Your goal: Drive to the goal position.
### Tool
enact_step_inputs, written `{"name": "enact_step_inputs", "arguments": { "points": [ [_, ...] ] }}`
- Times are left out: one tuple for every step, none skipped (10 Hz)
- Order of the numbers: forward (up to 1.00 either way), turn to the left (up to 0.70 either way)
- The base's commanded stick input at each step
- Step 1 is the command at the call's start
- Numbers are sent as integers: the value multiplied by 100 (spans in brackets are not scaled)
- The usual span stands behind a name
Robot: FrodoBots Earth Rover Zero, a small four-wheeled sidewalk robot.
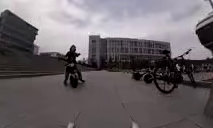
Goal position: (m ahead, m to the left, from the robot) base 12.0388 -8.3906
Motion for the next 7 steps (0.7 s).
{"name": "enact_step_inputs", "arguments": {
  "points": [
    [70, 0],
    [70, 0],
    [70, 0],
    [70, 0],
    [70, 0],
    [70, 0],
    [70, 0]
  ]
}}
